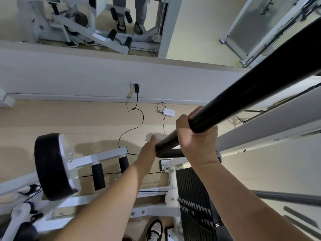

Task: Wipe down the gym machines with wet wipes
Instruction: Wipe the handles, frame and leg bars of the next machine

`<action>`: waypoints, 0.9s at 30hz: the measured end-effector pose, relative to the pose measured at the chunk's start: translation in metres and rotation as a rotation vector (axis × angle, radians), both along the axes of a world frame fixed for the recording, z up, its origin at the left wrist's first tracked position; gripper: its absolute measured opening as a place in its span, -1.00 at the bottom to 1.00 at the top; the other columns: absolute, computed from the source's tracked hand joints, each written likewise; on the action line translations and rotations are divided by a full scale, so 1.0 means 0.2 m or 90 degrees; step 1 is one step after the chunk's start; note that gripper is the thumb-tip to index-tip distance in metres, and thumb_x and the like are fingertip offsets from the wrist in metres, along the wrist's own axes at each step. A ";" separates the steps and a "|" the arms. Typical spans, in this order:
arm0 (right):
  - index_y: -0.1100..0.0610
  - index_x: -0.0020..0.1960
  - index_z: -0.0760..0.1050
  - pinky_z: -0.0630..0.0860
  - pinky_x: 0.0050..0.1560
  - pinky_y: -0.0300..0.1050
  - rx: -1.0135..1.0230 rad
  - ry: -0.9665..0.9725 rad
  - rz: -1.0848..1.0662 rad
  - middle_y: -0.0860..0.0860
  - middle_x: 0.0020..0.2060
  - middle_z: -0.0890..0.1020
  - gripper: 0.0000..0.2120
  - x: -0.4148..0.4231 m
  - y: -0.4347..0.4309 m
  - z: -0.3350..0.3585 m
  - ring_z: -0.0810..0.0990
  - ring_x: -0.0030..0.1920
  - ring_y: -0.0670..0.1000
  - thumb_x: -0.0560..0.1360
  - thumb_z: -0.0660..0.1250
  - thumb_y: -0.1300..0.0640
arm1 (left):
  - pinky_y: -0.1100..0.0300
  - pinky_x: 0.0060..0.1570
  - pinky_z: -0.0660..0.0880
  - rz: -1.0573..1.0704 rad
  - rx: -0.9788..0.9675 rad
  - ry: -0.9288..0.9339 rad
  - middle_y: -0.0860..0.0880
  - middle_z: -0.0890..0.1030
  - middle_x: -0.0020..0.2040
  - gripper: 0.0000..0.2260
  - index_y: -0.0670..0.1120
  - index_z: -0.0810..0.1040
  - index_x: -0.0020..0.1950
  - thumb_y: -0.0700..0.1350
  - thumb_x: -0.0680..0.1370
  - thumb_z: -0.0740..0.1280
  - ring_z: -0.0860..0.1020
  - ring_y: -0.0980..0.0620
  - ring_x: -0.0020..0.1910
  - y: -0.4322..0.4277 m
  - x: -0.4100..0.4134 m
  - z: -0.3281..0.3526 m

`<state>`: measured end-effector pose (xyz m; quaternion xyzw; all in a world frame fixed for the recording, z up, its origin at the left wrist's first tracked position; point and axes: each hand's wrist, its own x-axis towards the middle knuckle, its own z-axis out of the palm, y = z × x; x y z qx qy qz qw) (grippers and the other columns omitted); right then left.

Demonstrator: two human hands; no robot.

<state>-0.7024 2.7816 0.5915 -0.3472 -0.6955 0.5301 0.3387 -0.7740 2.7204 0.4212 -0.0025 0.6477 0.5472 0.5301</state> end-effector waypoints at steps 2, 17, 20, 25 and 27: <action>-0.02 -0.42 0.34 0.42 -0.36 -0.42 0.000 0.005 0.001 -0.12 -0.55 0.41 -0.53 0.00 0.00 0.00 0.45 -0.49 -0.22 0.51 0.39 0.38 | 0.09 0.19 0.40 -0.044 0.029 -0.001 -0.09 0.66 -0.08 -0.65 -0.08 0.55 -0.04 0.13 0.67 0.15 0.58 -0.06 0.03 0.01 -0.03 0.16; -0.02 -0.41 0.31 0.41 -0.37 -0.35 0.035 -0.035 -0.020 -0.11 -0.54 0.40 -0.53 0.00 0.01 0.00 0.42 -0.49 -0.16 0.52 0.37 0.38 | 0.12 0.20 0.24 0.064 -0.021 -0.042 -0.05 0.60 0.16 -0.45 -0.07 0.51 0.33 0.30 0.68 -0.02 0.50 0.14 0.10 -0.13 0.10 0.12; -0.01 -0.45 0.29 0.40 -0.37 -0.30 0.015 -0.062 -0.045 -0.12 -0.56 0.37 -0.52 0.00 -0.01 0.02 0.39 -0.50 -0.13 0.52 0.36 0.35 | 0.11 0.22 0.18 0.059 0.021 -0.007 0.06 0.46 0.14 -0.49 -0.04 0.38 0.52 0.23 0.72 0.02 0.45 0.06 0.23 -0.27 0.13 0.33; 0.11 -0.32 0.33 0.42 -0.26 -0.17 -0.044 -0.147 -0.092 -0.13 -0.51 0.39 -0.65 0.00 -0.05 0.06 0.43 -0.43 -0.06 0.54 0.41 0.10 | 0.00 0.52 0.23 0.183 -0.025 -0.140 0.03 0.42 0.53 -0.38 0.13 0.33 0.58 0.37 0.58 0.25 0.38 -0.04 0.51 -0.48 0.18 0.43; 0.09 -0.08 0.46 0.45 -0.10 -0.15 -0.096 -0.204 -0.100 -0.09 -0.22 0.55 -0.69 0.05 -0.11 0.03 0.58 -0.17 -0.07 0.50 0.47 -0.10 | -0.05 0.45 0.39 0.239 -0.022 -0.209 -0.04 0.53 0.46 -0.29 0.14 0.39 0.54 0.39 0.45 0.35 0.54 -0.07 0.37 -0.54 0.19 0.43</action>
